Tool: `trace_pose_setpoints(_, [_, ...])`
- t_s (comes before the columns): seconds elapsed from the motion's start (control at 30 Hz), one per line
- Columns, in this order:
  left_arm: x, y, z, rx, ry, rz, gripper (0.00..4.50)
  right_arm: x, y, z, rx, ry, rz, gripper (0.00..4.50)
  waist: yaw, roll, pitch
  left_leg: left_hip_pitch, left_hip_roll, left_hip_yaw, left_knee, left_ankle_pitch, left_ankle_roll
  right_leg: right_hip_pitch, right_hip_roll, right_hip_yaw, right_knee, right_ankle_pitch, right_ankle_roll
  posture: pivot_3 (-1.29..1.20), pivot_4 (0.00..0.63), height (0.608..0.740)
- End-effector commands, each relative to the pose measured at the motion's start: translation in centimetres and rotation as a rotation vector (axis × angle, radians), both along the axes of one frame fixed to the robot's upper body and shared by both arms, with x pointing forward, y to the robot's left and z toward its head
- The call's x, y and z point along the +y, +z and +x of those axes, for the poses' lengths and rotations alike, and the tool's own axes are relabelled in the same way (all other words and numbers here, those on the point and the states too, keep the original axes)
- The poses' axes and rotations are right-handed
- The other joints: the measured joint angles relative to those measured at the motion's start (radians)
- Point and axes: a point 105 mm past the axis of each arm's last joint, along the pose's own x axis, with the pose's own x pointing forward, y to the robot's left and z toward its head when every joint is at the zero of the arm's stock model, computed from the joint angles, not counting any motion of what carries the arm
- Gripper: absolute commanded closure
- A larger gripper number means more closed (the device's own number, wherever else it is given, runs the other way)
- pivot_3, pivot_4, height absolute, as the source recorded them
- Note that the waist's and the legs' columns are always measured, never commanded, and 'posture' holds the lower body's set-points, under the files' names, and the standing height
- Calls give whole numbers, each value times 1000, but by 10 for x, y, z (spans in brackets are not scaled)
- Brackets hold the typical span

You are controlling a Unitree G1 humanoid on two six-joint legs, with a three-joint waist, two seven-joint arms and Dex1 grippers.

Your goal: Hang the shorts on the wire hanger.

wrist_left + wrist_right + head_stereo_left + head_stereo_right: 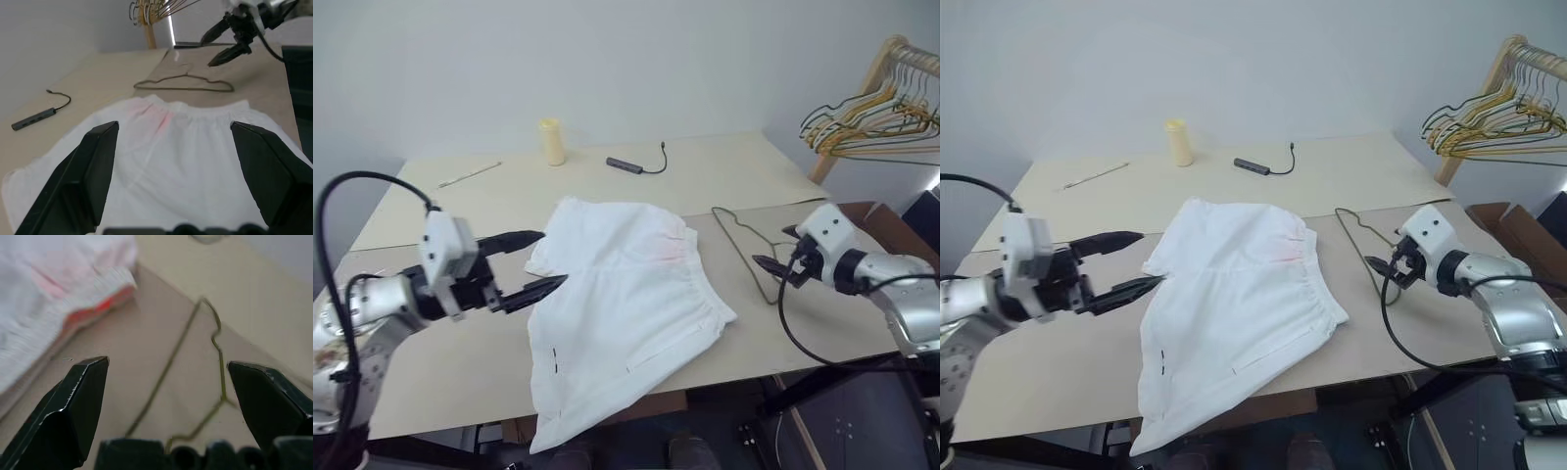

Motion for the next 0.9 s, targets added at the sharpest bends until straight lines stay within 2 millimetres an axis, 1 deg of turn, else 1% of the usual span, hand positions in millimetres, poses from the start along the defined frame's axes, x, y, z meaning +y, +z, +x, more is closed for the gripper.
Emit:
trace_pose_setpoints(0.03, [-16,2,13,1,14,-59,530,-19,-18,5,147,-203,-11,0,-4,0,-4,-5,-1,0,0,0,-1,-5,0,0,0,1,0,-147,0,740])
trace_pose_setpoints(0.07, [-21,1,16,11,14,-76,530,-20,-23,7,184,-237,9,0,-6,1,-5,-9,-1,0,0,1,-1,-10,0,1,0,2,0,-147,0,740])
trace_pose_setpoints(0.13, [-29,0,19,10,5,-88,530,-23,-32,9,248,-284,29,0,-14,1,-5,-12,-1,0,0,1,-2,-13,0,1,0,2,0,-150,0,740])
trace_pose_setpoints(0.23, [-38,-4,21,33,-25,-96,530,-21,-47,6,343,-281,50,0,-28,2,-9,-22,-3,0,1,3,-4,-23,-1,2,2,3,1,-140,0,740])
trace_pose_setpoints(0.33, [-43,-4,24,45,-33,-102,490,-19,-59,-1,419,-241,34,615,-32,0,-18,-24,-3,0,2,3,-4,-25,-1,1,1,3,1,-135,0,740])
trace_pose_setpoints(0.43, [-45,-4,24,47,-43,-97,490,-21,-63,-1,424,-251,44,1642,-30,0,-26,-24,-3,0,3,3,-4,-23,-1,1,1,4,2,-125,0,740])
trace_pose_setpoints(0.63, [-44,-9,22,96,-79,-42,490,-22,-57,6,394,-259,63,3749,-29,0,-28,-22,-4,-1,8,3,-4,-19,0,1,1,6,4,-113,0,740])
trace_pose_setpoints(0.67, [-44,-11,21,98,-89,-13,490,-22,-57,7,391,-255,58,4128,-29,0,-28,-22,-4,-1,8,3,-4,-19,0,1,1,6,4,-113,0,740])
trace_pose_setpoints(0.7, [-44,-13,19,107,-112,13,490,-23,-56,8,389,-253,52,4409,-30,0,-28,-22,-4,-1,9,3,-4,-19,0,1,1,6,4,-113,0,740])
trace_pose_setpoints(0.8, [-43,-15,12,114,-175,63,490,-25,-54,10,371,-240,32,4459,-32,0,-28,-23,-4,-1,8,3,-3,-19,0,1,1,6,4,-118,0,740])
trace_pose_setpoints(0.9, [-44,-5,16,103,-167,-7,490,-27,-45,13,314,-208,11,4459,-32,0,-28,-23,-4,-1,8,3,-3,-20,0,1,1,6,4,-137,0,740])
